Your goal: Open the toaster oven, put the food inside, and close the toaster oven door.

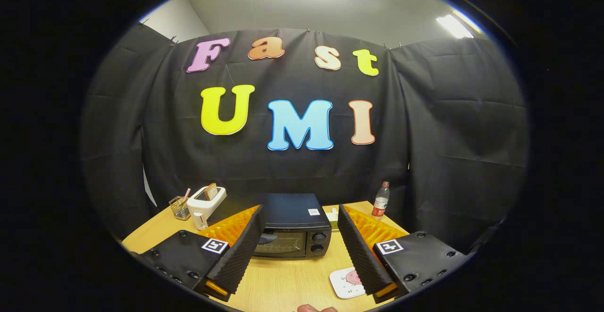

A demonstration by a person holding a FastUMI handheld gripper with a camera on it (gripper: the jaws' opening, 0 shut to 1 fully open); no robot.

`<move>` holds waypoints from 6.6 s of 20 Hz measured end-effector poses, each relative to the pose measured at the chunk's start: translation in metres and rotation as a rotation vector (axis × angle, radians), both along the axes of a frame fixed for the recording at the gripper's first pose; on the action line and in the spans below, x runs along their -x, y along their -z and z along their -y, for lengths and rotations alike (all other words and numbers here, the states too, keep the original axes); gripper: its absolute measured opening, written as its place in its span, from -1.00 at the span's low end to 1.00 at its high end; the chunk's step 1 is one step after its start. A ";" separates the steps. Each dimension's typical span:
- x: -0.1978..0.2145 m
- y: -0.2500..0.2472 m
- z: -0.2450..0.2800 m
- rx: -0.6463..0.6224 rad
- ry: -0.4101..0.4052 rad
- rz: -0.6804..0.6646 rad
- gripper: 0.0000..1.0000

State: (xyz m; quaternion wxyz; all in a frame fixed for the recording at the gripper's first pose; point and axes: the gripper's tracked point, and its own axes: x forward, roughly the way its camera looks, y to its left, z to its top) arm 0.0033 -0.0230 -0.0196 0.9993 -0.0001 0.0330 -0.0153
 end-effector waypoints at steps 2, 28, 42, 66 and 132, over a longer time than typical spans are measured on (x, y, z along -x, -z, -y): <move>-0.001 0.000 -0.003 0.009 -0.005 -0.010 0.96; -0.130 0.081 -0.081 0.065 -0.147 -0.194 0.96; -0.161 0.143 -0.104 0.063 -0.172 -0.330 0.97; -0.121 0.172 -0.100 0.007 -0.193 -0.454 0.97; -0.022 0.337 0.244 0.049 -0.210 -1.151 0.92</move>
